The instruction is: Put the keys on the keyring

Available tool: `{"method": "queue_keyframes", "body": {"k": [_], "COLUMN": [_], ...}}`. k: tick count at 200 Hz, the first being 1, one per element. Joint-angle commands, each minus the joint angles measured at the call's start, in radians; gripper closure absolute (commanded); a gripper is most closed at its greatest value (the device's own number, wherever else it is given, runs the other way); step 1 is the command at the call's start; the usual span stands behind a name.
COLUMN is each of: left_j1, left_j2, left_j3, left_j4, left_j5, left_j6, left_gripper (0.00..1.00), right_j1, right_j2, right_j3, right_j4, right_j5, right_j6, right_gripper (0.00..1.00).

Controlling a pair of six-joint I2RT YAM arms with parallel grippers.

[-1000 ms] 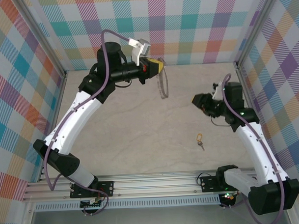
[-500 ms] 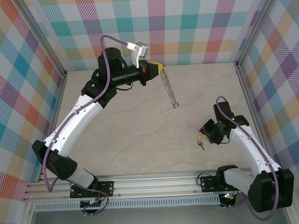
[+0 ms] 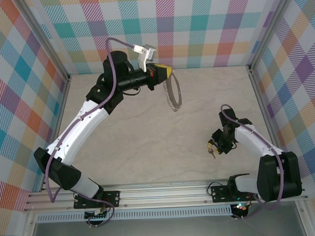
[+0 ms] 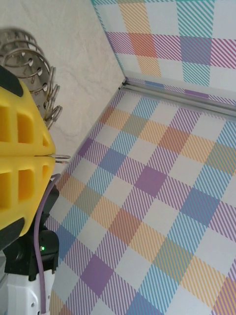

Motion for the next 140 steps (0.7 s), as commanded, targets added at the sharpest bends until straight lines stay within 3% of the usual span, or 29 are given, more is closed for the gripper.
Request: {"method": "queue_keyframes", "body": {"k": [1,140], "left_j1": [0.010,0.011], "left_j2": [-0.034,-0.018], "left_j3": [-0.004,-0.002], "left_j4": [0.070,0.081], "left_j5": [0.024,0.026], "left_j6": [-0.013,-0.019], "left_gripper": [1.00,1.00], "right_j1": [0.002,0.002], "right_j2": [0.029,0.109], "right_j3": [0.025,0.020], "right_j4": [0.029,0.092], "right_j5": [0.015,0.000], "right_j6": [0.011,0.005], "right_gripper": [0.69,0.72]}}
